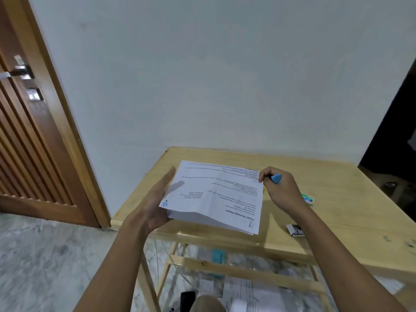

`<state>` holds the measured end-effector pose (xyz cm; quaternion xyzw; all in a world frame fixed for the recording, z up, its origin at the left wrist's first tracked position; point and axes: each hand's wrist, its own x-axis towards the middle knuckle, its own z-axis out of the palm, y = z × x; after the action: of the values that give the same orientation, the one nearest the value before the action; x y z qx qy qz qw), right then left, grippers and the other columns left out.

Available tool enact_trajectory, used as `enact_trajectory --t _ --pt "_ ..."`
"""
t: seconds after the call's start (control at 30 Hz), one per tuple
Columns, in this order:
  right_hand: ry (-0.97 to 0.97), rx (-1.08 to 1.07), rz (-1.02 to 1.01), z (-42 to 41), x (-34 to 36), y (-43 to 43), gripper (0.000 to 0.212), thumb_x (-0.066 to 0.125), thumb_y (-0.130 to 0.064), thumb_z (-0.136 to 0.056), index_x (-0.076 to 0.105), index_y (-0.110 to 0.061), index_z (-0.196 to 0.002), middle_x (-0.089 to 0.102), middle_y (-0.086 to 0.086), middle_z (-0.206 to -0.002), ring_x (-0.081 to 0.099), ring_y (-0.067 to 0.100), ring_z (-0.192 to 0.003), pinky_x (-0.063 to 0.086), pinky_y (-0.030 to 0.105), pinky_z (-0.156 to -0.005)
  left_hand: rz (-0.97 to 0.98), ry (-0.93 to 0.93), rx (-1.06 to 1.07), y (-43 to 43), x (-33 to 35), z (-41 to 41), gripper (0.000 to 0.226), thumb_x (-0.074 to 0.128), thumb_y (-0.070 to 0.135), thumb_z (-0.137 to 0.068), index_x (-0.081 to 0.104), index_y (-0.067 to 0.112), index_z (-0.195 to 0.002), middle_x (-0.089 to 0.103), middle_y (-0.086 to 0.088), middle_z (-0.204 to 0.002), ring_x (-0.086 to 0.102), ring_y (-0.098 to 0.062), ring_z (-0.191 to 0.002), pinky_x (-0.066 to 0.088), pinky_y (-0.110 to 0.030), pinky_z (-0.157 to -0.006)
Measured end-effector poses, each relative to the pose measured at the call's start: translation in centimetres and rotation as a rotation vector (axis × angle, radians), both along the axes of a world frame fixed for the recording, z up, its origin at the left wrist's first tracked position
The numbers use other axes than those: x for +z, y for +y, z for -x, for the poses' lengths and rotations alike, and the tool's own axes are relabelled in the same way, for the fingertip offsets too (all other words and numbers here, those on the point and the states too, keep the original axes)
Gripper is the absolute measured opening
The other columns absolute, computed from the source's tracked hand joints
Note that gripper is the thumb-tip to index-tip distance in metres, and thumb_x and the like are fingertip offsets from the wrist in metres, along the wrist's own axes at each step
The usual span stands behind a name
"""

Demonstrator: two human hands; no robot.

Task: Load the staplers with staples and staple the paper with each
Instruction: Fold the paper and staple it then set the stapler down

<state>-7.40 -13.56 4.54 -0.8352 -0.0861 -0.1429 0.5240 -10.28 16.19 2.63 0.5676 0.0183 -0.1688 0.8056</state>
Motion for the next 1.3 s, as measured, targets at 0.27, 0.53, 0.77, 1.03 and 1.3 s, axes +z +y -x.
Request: enact_trajectory --t 0.27,0.53,0.77,1.03,1.3 --pt "0.348 0.1 -0.571 0.8 -1.7 0.1 0.027 0.057 -0.035 -0.094 0.065 -0.017 -0.113 0.067 0.007 -0.081 0.026 0.01 -0.039 0.024 0.021 -0.037 -0.102 -0.12 0.076 0.3 -0.3 -0.3 0.038 0.061 0.023 -0.093 0.06 0.01 -0.129 0.068 -0.014 -0.124 0.066 -0.035 -0.11 0.06 -0.039 -0.076" --pt "0.428 0.145 -0.397 2.3 -3.9 1.8 0.031 0.071 -0.024 -0.088 0.067 -0.007 -0.114 0.031 0.002 -0.054 0.023 0.012 -0.042 0.025 0.024 -0.042 0.096 -0.113 0.201 0.3 -0.6 -0.6 0.039 0.058 0.03 -0.093 0.061 0.007 -0.125 0.067 -0.014 -0.126 0.067 -0.031 -0.11 0.06 -0.035 -0.077" --pt "0.392 0.081 -0.515 2.7 -3.4 4.1 0.013 0.066 -0.023 -0.092 0.067 -0.017 -0.104 0.032 -0.01 -0.04 0.023 0.009 -0.035 0.024 0.021 -0.038 0.659 0.031 0.239 -3.3 -3.8 1.9 0.078 0.079 0.055 -0.067 0.059 0.008 -0.125 0.065 -0.019 -0.126 0.063 -0.035 -0.117 0.055 -0.049 -0.091" --pt "0.386 0.109 -0.389 2.0 -4.4 6.4 0.021 0.066 -0.032 -0.092 0.064 -0.021 -0.109 0.051 -0.013 -0.045 0.036 0.008 -0.039 0.033 0.024 -0.046 0.088 0.011 0.22 -7.1 -4.4 1.6 0.04 0.072 0.026 -0.084 0.068 -0.002 -0.112 0.071 -0.015 -0.079 0.067 -0.019 -0.067 0.054 -0.029 -0.07" --pt "0.683 0.345 -0.864 1.7 -4.9 6.0 0.02 0.039 -0.026 -0.089 0.049 -0.01 -0.086 0.043 0.005 -0.066 0.032 0.018 -0.05 0.028 0.03 -0.051 0.327 -0.004 0.347 -7.5 -5.2 0.6 0.017 0.062 0.008 -0.09 0.066 0.001 -0.105 0.074 -0.011 -0.083 0.067 -0.013 -0.059 0.059 -0.021 -0.062"
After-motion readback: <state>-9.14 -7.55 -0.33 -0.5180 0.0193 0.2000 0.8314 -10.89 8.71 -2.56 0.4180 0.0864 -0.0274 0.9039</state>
